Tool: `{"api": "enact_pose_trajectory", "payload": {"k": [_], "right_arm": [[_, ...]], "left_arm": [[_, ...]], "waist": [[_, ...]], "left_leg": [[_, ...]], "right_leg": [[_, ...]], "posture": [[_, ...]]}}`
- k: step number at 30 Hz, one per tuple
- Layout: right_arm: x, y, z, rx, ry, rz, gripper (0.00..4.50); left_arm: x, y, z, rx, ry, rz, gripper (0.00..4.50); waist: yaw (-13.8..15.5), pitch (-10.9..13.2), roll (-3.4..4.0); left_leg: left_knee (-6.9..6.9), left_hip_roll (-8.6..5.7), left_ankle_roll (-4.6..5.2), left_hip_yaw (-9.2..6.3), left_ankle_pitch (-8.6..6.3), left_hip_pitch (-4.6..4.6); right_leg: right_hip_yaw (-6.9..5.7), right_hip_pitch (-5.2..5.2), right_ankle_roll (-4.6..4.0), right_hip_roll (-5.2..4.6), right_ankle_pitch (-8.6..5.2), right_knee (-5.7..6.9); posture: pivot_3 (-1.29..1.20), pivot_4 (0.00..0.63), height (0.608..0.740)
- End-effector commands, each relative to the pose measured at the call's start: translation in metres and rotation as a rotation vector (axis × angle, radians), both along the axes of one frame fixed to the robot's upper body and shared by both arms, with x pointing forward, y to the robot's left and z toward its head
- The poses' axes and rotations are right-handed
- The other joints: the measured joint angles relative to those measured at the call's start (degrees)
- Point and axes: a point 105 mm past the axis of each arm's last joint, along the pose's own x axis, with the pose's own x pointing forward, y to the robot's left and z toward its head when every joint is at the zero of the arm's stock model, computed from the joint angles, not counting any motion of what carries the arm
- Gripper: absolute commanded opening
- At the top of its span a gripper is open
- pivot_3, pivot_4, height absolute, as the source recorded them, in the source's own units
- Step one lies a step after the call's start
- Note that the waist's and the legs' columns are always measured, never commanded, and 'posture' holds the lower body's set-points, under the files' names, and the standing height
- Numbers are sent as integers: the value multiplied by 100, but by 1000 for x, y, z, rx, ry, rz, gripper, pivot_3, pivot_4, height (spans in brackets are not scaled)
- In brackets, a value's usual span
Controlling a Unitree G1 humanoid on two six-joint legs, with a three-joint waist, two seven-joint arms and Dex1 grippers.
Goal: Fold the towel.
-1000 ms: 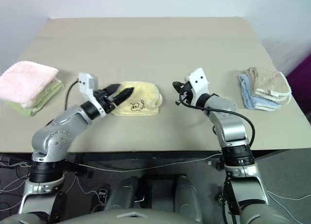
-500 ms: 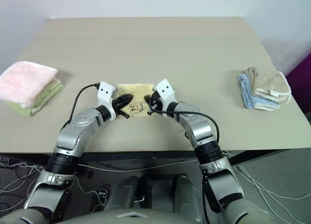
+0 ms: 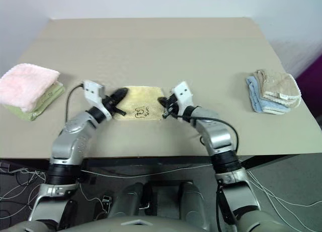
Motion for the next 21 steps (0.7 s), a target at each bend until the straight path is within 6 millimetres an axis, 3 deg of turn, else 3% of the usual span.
{"api": "enact_pose_trajectory", "payload": {"k": [1,5,11,21], "right_arm": [[-3,-5,15,104,61,9,1218],[-4,-4,8,233,246,17,2598],[-2,9,6,392,432,39,4479],[-13,48,-16,351,564,114,4479]], "left_arm": [[1,28,2,117,-28,79,294],[0,42,-11,241,-4,95,294],[-4,34,-22,262,2,62,294],[-9,26,-27,246,9,48,294]], "waist": [[4,0,0],[8,0,0],[14,0,1],[-14,-1,1]], "left_leg": [[0,0,2,0,-1,0],[0,0,5,0,-4,-1],[0,0,-9,-2,-10,-22],[0,0,0,1,1,-57]], "right_leg": [[-1,0,0,1,0,0],[-2,-2,-1,-3,0,-1],[0,-23,-8,-10,5,1],[-1,-59,-15,-2,10,7]], "posture": [[0,150,740],[0,150,740],[0,150,740],[0,150,740]]}}
